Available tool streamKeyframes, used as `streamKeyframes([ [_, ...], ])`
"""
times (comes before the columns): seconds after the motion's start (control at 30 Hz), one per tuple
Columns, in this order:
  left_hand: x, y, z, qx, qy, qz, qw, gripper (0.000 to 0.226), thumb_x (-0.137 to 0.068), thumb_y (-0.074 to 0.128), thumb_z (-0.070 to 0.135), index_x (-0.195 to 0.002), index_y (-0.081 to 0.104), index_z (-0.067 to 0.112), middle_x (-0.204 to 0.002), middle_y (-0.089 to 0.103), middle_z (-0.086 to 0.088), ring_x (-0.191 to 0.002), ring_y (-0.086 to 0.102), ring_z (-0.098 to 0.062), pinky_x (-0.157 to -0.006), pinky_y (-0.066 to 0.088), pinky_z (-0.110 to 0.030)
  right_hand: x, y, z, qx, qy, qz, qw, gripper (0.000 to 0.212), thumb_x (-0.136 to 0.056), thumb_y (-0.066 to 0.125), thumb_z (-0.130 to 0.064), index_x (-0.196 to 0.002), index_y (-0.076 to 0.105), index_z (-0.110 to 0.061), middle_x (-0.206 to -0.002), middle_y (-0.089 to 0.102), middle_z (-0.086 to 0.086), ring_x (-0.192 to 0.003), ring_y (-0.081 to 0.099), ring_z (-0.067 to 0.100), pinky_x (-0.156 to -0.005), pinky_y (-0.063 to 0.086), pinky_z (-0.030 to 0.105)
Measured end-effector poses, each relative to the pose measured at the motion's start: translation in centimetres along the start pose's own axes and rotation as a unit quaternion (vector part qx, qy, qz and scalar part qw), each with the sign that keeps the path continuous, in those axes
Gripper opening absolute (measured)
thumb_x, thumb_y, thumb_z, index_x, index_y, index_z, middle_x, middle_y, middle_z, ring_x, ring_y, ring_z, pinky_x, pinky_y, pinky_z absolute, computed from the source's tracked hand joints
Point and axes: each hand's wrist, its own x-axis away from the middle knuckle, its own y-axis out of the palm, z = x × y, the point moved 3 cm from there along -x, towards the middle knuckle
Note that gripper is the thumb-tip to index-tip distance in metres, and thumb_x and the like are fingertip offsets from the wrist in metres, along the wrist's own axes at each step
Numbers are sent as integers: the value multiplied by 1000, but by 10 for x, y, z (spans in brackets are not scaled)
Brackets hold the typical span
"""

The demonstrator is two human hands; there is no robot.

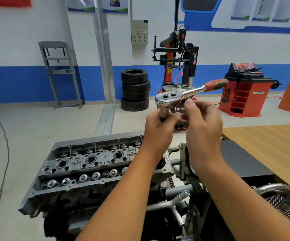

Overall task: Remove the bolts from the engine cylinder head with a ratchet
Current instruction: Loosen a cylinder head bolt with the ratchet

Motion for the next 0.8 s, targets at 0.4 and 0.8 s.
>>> streamKeyframes([
  [0.4, 4, -7, 3, 10, 17, 20, 1000, 41, -100, 53, -2, -64, 56, 16, -46, 51, 12, -42, 44, 0, -46, 36, -12, -40, 43, -33, -76, 266, -194, 941, 15, -94, 59, -11, -105, 55, -1, -82, 70, 17, -61, 61, 28, -67, 51, 42],
  [0.8, -4, -5, -1, -10, 18, 73, 997, 29, -94, 57, 13, -73, 67, 31, -50, 47, 12, -47, 39, -10, -48, 33, -31, -58, 78, -46, 124, 300, -359, 875, 39, -83, 73, -2, -115, 52, -12, -70, 70, 14, -66, 73, 27, -58, 61, 36],
])
